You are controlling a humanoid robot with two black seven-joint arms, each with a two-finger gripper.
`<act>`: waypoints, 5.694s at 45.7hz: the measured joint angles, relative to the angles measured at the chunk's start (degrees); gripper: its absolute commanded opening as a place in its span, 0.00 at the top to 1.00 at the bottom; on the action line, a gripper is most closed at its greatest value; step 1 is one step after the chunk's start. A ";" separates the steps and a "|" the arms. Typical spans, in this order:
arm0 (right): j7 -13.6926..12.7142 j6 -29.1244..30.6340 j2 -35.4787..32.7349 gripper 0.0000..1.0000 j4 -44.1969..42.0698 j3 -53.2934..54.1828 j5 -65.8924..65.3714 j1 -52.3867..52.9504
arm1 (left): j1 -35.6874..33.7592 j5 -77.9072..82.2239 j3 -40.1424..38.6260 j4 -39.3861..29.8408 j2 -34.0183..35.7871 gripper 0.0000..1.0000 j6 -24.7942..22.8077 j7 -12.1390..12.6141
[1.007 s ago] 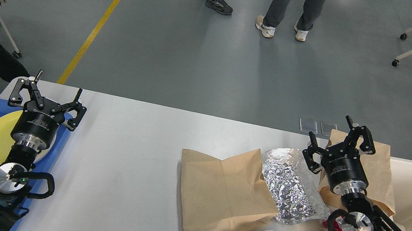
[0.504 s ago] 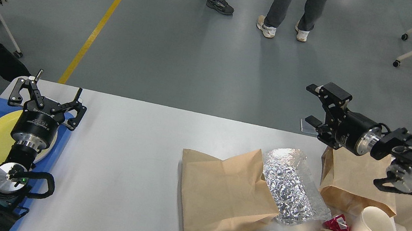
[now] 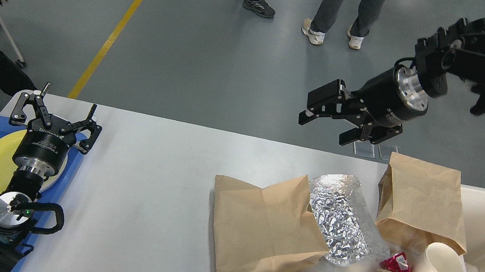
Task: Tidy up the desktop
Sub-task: 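Swing the right gripper over the foil package and lower, then grasp the flat brown paper bag with the right gripper, then lift the brown paper bag and carry it into the white bin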
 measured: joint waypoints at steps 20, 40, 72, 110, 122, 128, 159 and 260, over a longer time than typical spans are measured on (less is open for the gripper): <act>-19.07 1.36 10.78 0.00 19.22 -6.64 7.44 27.03 | 0.00 0.01 0.00 0.00 0.00 0.04 0.01 0.00; -21.11 0.14 7.80 0.02 29.78 -6.38 11.85 29.77 | 0.00 0.00 0.00 -0.06 0.00 0.04 -0.51 0.00; -26.61 -8.19 0.73 0.00 30.64 -10.19 22.10 26.13 | -0.01 0.00 0.00 0.01 0.00 0.04 -0.54 0.00; -22.66 -26.54 3.05 0.10 14.48 4.87 0.24 -11.42 | 0.09 0.01 0.00 0.04 0.00 0.04 -0.73 0.01; -22.30 -31.82 8.45 0.01 8.08 4.78 -0.15 -18.10 | 0.09 0.01 0.00 -0.04 0.00 0.04 -0.73 0.00; -22.35 -32.81 9.22 0.00 7.87 4.89 -0.30 -18.69 | 0.09 0.01 0.00 -0.05 -0.01 0.04 -0.73 0.00; -22.42 -37.61 12.00 0.10 1.78 4.37 -0.65 -28.09 | 0.08 0.01 0.00 -0.04 0.00 0.04 -0.73 0.00; -23.12 -36.83 16.78 1.00 2.06 8.12 4.24 -29.62 | 0.08 0.02 0.00 -0.06 -0.02 0.04 -0.77 0.00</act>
